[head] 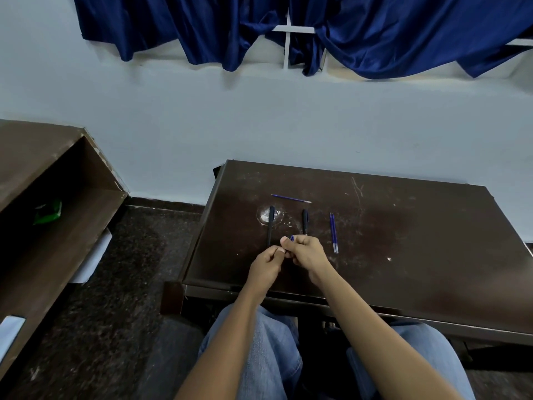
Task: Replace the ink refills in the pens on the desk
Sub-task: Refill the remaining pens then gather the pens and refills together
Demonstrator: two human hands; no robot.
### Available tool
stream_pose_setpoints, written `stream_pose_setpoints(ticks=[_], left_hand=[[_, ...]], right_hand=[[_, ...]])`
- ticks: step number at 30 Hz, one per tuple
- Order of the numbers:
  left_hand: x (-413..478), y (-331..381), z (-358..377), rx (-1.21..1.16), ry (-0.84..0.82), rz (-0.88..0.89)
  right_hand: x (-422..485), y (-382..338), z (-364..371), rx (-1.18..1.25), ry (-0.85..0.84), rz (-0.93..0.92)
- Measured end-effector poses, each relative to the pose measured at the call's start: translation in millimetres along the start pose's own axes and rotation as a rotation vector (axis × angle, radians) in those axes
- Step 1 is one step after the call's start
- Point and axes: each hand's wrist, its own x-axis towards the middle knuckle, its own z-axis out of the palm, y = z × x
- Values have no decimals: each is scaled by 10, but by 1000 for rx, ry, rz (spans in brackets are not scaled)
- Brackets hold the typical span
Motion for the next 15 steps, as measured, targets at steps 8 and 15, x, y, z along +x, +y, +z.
stream_pose_setpoints(ticks=[8, 15], left_hand=[[69, -19, 40, -196, 25, -158], [92, -45, 18, -250, 80, -137]], right_hand=[[288, -188, 61, 189, 72, 123], [527, 23, 37, -448, 249, -41]])
